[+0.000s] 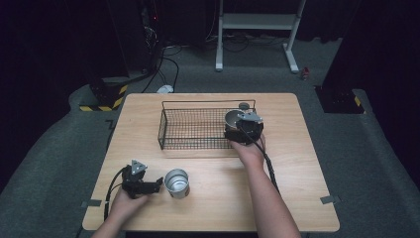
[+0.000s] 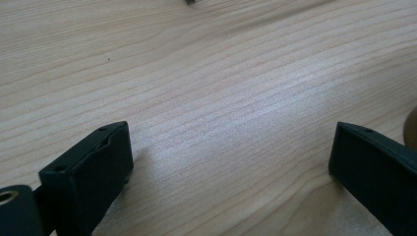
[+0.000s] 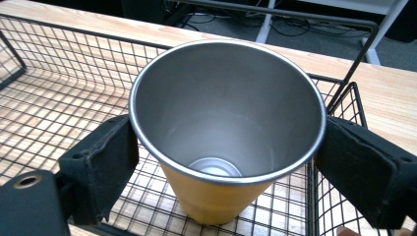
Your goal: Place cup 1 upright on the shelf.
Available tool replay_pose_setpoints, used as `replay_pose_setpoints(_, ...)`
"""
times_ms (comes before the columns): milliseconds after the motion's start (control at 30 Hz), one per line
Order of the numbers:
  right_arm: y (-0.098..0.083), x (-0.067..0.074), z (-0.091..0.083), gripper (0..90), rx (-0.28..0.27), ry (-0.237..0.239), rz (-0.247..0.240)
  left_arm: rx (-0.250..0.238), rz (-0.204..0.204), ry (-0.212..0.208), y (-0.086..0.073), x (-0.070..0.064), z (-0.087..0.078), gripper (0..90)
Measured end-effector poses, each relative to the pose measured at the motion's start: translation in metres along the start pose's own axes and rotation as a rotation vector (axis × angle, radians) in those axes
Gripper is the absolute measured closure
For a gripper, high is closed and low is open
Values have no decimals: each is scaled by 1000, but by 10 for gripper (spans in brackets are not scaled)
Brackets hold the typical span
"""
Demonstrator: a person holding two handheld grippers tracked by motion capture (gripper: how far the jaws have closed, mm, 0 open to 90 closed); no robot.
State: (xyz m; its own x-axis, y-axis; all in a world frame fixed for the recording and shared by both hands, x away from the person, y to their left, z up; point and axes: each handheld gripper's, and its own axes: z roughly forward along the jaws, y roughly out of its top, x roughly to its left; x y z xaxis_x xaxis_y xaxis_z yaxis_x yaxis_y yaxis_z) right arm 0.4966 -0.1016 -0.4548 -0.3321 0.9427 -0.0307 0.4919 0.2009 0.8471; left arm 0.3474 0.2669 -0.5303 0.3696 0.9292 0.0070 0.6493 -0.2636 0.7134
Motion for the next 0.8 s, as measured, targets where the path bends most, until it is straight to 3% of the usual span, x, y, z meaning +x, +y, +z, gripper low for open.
replay_pose_setpoints(800,-12,-1,-32,97,-33,9,6,0,0,0,0,0,0,32)
